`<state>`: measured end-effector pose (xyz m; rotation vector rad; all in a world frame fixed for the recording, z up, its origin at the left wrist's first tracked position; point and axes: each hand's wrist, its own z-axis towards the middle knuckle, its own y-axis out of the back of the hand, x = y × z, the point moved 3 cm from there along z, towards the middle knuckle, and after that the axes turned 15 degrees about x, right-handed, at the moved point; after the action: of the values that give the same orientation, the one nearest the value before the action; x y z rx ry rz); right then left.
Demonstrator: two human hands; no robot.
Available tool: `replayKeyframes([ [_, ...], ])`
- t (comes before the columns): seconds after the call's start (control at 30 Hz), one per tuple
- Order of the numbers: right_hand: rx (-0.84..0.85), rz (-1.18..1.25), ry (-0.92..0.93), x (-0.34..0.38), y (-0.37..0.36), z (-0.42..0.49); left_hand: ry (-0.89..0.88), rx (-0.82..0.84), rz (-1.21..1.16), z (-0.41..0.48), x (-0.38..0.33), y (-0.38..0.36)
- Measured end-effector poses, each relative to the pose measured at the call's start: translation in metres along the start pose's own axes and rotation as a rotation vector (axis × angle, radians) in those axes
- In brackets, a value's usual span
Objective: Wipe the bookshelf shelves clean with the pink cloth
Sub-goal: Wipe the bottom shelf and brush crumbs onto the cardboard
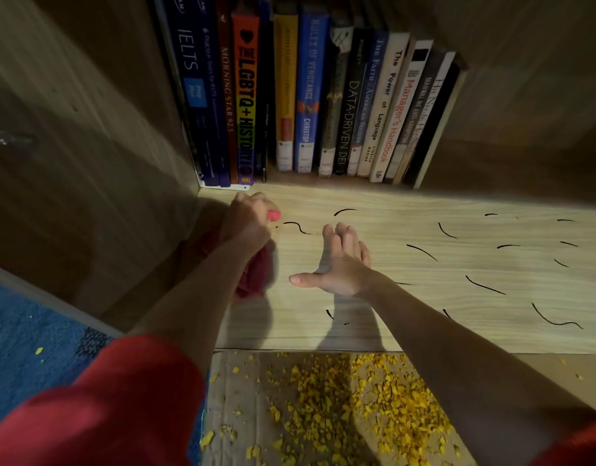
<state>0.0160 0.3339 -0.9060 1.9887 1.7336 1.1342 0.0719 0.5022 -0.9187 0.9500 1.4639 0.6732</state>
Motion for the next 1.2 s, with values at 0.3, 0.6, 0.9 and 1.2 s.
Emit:
replayKeyframes([
  [0.3,0.005,-0.022,-0.011,-0.001,0.001,0.001,-0.156,0.052,-0.021,-0.016,-0.004,0.003],
  [0.6,0.005,-0.021,-0.015,0.000,0.001,0.000,-0.130,0.053,-0.019,-0.017,-0.006,-0.001],
  [0.9,0.009,-0.018,-0.010,0.000,0.002,0.001,-0.129,0.096,-0.090,-0.030,0.001,0.006],
  [1.2,0.019,-0.024,-0.021,-0.001,0.001,0.002,-0.131,0.053,-0.165,-0.003,-0.022,-0.015],
])
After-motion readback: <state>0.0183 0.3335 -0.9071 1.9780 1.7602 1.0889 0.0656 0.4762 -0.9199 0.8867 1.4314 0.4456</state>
